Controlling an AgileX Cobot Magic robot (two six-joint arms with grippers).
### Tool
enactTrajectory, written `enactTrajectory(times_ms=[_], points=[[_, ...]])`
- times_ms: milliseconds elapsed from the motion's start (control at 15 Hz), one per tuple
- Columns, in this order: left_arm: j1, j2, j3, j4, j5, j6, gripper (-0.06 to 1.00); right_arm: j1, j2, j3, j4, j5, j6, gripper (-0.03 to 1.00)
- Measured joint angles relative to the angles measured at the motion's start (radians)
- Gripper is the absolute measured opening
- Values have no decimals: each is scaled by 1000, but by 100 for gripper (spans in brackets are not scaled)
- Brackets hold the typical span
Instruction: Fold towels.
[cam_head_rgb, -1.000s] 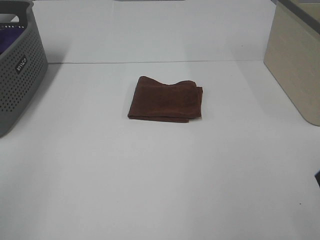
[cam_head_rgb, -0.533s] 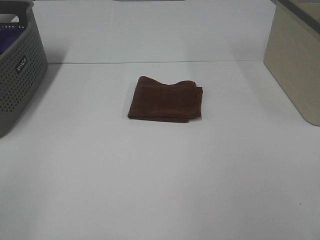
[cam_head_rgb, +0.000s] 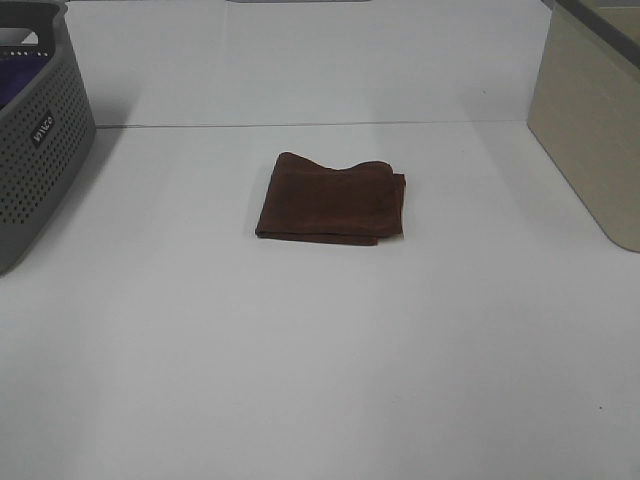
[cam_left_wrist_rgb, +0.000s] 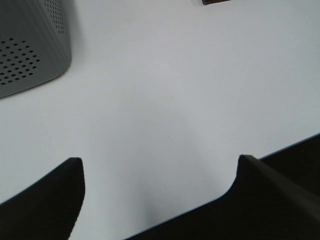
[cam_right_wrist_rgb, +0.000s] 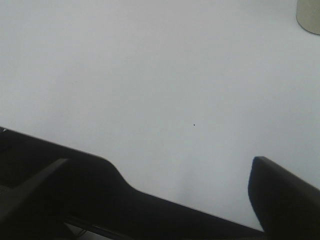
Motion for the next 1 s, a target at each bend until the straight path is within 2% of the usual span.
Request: enactTrajectory(times_ms=[467, 733, 867, 1000], points=[[15, -2, 0, 0, 0, 0, 77, -16, -3, 0, 4, 0, 0, 90], [144, -5, 1, -1, 0, 0, 77, -155, -78, 0, 15, -3, 0, 90], [214, -74, 1, -1, 0, 0, 77, -215, -218, 0, 16, -3, 0, 90], [218, -163, 1, -1, 0, 0, 77, -220, -300, 0, 25, -2, 0, 90]])
